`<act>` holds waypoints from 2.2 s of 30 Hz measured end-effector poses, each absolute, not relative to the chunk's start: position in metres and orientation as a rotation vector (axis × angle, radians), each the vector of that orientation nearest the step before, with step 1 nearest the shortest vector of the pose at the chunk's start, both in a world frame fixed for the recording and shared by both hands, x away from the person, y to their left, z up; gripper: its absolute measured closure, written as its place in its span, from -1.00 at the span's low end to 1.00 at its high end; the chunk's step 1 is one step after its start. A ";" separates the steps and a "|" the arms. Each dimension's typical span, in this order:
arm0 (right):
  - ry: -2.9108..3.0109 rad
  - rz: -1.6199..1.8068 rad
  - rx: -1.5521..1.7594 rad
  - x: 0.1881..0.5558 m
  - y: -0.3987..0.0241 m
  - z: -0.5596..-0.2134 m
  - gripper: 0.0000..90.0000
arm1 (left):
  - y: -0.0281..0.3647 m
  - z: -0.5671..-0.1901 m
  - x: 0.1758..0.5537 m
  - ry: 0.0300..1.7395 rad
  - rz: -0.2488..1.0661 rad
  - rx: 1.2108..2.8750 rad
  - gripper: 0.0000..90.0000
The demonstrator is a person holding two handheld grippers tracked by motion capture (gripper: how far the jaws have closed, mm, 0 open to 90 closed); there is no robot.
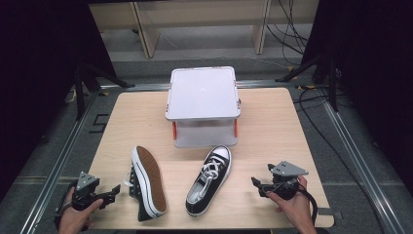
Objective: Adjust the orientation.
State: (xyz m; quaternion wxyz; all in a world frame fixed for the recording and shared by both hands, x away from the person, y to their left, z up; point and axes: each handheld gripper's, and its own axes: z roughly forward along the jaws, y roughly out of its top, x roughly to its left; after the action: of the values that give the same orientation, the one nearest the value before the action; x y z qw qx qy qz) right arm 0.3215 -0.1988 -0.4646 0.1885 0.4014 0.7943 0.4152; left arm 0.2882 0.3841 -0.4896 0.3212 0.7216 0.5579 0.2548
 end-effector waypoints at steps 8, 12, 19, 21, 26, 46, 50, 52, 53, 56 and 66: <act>2.239 1.143 1.111 0.322 -0.198 -0.465 -0.49 | 0.382 -0.490 0.288 1.465 0.648 1.876 -0.67; 2.240 1.142 1.112 0.322 -0.198 -0.465 -0.49 | 0.382 -0.489 0.288 1.465 0.650 1.871 -0.67; 2.246 1.145 1.119 0.322 -0.198 -0.465 -0.49 | 0.377 -0.484 0.286 1.439 0.602 1.821 -0.64; 2.247 1.144 1.116 0.322 -0.198 -0.465 -0.49 | 0.376 -0.481 0.285 1.442 0.587 1.816 -0.63; 2.251 1.139 1.114 0.322 -0.198 -0.466 -0.48 | 0.372 -0.475 0.284 1.405 0.528 1.738 -0.49; 2.255 1.141 1.099 0.323 -0.197 -0.466 -0.46 | 0.342 -0.470 0.289 1.281 0.336 1.782 -0.12; 2.255 1.141 1.098 0.323 -0.197 -0.467 -0.46 | 0.339 -0.469 0.291 1.281 0.335 1.767 -0.10; 2.254 1.140 1.100 0.323 -0.197 -0.467 -0.46 | 0.335 -0.468 0.291 1.274 0.334 1.762 -0.05; 2.252 1.138 1.104 0.323 -0.196 -0.466 -0.45 | 0.333 -0.467 0.292 1.266 0.335 1.757 -0.03; 2.260 1.140 1.099 0.323 -0.196 -0.467 -0.45 | 0.327 -0.464 0.293 1.233 0.322 1.754 -0.02; 2.260 1.141 1.097 0.323 -0.196 -0.466 -0.45 | 0.314 -0.459 0.299 1.218 0.261 1.747 -0.03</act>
State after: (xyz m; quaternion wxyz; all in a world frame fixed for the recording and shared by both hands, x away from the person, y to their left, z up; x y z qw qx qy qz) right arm 0.3233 -0.1962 -0.4664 0.1899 0.3904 0.8041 0.4061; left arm 0.2990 0.3138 -0.4591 0.4777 0.7153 0.4988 0.1068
